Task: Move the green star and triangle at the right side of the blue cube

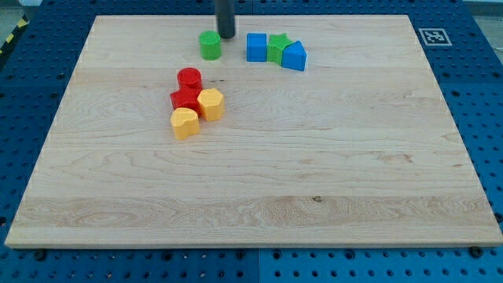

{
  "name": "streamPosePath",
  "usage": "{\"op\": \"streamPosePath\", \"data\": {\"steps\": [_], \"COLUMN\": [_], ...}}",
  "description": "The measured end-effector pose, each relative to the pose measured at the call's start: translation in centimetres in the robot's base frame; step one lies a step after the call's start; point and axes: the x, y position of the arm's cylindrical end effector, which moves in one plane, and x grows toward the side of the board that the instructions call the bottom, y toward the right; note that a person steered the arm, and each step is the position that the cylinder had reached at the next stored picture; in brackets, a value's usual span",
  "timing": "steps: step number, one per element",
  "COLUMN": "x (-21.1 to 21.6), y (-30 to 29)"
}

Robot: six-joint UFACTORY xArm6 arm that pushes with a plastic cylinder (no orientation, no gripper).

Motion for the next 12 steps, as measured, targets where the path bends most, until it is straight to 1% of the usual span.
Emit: {"op": "streamPosePath", "data": {"steps": [2,3,4,5,6,7,8,9,10,11,12], "x": [0.0,1.0,5.7,10.1,11.1,10.1,8.6,7.4,9.5,10.4,10.4], "y": [6.7,11.0,15.0,16.1,9.3,5.2,5.6,7.4,9.5,11.6,13.0]}}
